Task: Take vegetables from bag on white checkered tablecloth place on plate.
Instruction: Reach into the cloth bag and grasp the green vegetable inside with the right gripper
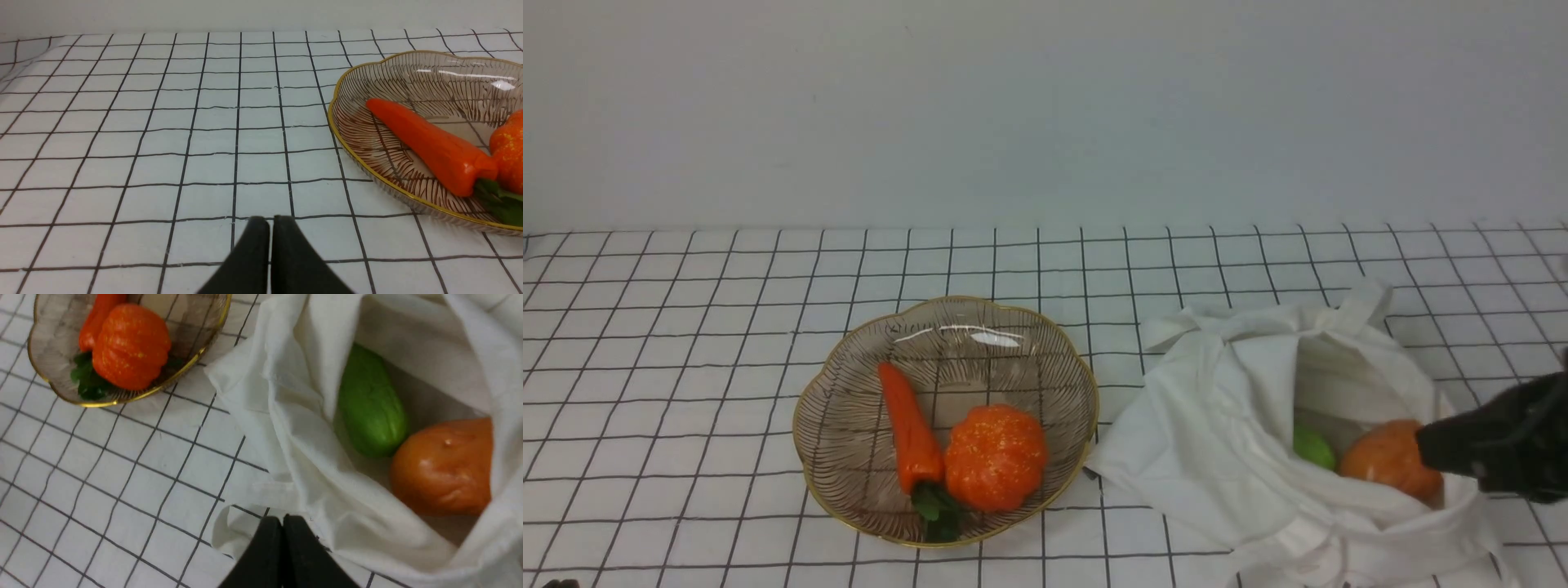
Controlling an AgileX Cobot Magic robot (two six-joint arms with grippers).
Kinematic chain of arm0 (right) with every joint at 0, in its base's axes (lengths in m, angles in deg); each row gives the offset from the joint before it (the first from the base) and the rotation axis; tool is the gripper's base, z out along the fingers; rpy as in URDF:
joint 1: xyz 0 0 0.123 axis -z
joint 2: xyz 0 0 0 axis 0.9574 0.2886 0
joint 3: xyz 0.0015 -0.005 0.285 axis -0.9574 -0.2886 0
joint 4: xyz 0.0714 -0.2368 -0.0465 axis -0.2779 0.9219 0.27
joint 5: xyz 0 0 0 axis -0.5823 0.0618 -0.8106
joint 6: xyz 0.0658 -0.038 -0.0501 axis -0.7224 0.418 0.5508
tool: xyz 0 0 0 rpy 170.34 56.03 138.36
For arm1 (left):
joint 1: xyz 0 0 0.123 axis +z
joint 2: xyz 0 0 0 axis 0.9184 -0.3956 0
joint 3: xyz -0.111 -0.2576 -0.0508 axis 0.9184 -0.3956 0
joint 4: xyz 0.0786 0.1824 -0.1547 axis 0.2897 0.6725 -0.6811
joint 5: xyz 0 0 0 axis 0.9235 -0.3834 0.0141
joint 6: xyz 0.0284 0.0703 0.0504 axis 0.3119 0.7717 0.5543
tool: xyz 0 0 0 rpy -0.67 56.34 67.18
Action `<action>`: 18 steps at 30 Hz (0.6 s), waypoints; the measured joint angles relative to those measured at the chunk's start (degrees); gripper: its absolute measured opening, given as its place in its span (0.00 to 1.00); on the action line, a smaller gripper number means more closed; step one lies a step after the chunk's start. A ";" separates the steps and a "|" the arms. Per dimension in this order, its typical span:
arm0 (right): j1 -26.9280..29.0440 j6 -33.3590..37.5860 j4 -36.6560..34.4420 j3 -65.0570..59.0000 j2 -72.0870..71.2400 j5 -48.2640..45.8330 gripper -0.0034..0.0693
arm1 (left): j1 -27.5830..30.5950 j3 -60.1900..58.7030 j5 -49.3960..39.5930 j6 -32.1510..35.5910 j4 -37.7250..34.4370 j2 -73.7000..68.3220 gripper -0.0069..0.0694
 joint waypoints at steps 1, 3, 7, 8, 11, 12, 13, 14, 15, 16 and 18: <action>-0.08 1.94 -0.35 0.72 3.02 0.07 0.03 | 0.00 0.00 0.00 0.00 0.00 0.00 0.08; -0.72 4.16 0.07 1.91 7.68 1.15 0.03 | 0.00 0.00 0.00 -0.30 0.00 0.00 0.08; -4.45 4.64 5.21 4.09 14.68 7.22 0.03 | 0.00 0.00 0.00 0.00 0.00 0.00 0.08; -5.61 4.00 6.20 4.21 15.58 9.37 0.04 | 0.00 0.00 0.00 0.00 0.00 0.00 0.08; -7.70 1.72 7.96 4.26 17.85 14.17 0.05 | 0.00 0.00 0.00 0.00 0.00 0.00 0.08; -8.40 0.84 8.56 4.26 19.03 15.70 0.06 | 0.00 0.00 0.00 0.00 0.00 0.00 0.08; -9.19 -0.29 9.97 4.32 20.22 18.83 0.09 | 0.00 0.00 0.00 0.00 0.00 0.00 0.08; -9.56 -1.02 10.78 4.38 21.46 20.25 0.10 | 0.00 0.00 0.00 0.00 0.00 0.00 0.08; -9.91 -1.60 11.60 4.65 23.30 21.95 0.15 | 0.00 0.00 0.00 0.00 0.00 0.00 0.08; -9.97 -1.73 11.95 4.81 24.61 22.60 0.18 | 0.00 0.00 0.00 0.00 0.00 0.00 0.08; -10.03 -1.80 12.41 5.30 27.03 23.21 0.27 | 0.00 0.00 0.00 0.00 0.00 0.00 0.08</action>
